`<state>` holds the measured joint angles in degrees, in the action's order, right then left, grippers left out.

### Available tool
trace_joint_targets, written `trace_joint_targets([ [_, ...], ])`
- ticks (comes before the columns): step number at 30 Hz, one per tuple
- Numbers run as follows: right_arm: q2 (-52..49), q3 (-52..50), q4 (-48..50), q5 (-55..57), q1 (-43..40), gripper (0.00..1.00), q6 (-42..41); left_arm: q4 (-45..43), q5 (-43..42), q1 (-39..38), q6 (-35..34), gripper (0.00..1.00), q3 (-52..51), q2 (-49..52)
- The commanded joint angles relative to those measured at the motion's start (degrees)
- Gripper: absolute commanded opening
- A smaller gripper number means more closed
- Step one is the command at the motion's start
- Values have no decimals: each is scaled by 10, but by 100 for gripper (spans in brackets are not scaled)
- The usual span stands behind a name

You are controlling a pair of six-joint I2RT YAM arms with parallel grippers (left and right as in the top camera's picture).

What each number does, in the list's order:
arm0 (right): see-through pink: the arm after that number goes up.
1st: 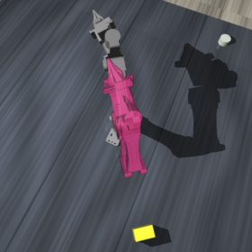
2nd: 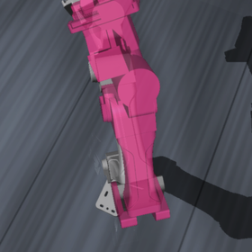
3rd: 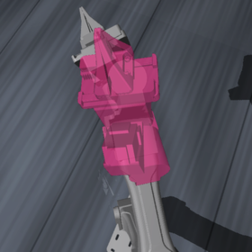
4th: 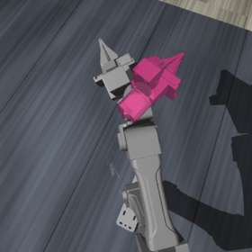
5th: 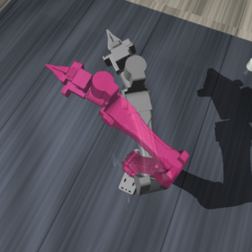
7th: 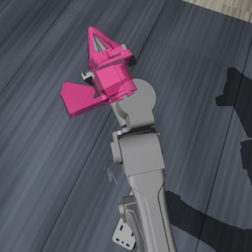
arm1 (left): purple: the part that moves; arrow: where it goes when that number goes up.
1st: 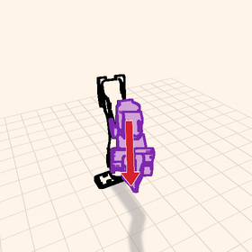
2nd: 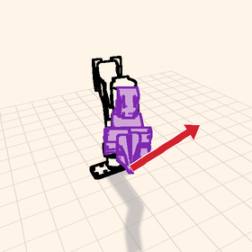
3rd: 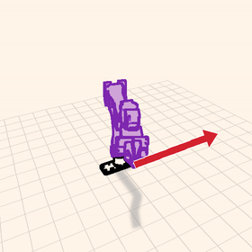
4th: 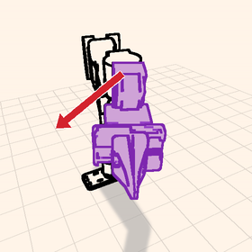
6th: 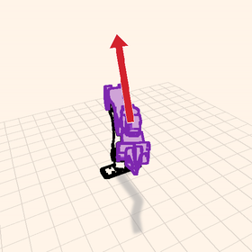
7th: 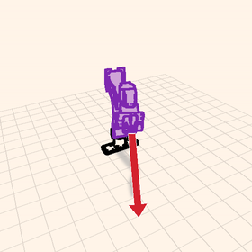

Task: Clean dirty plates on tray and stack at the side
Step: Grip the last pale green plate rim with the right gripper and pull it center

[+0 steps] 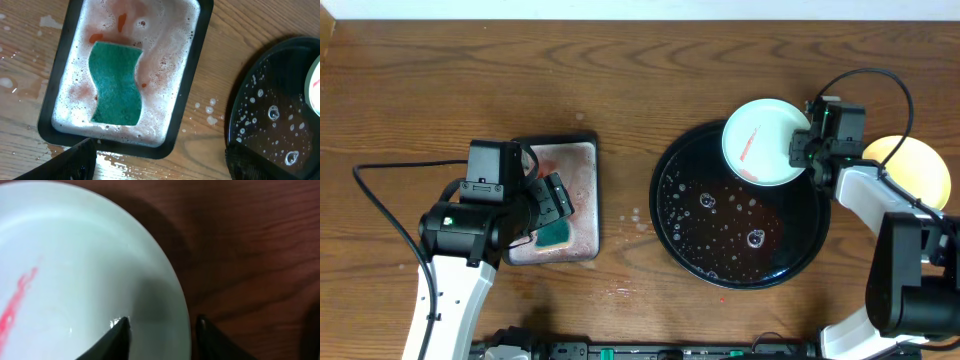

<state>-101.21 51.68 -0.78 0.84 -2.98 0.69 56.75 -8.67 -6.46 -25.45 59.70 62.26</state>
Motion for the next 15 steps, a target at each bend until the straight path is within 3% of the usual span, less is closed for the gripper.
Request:
trace_joint_targets([
  [1, -19, 0, -10, -3, -6, 32, 7, 2, 1, 2, 3, 83, 5, 0],
  [3, -30, 0, -21, 6, -7, 22, 6, 2, 1, 2, 3, 83, 5, 0],
  [5, -33, 0, -30, 8, -9, 4, 4, 2, 1, 2, 3, 83, 5, 0],
  [6, -31, 1, -32, 8, -10, 1, 2, 2, 1, 2, 3, 83, 5, 0],
  [15, 78, 1, -86, -34, -10, 1, -19, 2, 1, 2, 3, 83, 5, 0],
])
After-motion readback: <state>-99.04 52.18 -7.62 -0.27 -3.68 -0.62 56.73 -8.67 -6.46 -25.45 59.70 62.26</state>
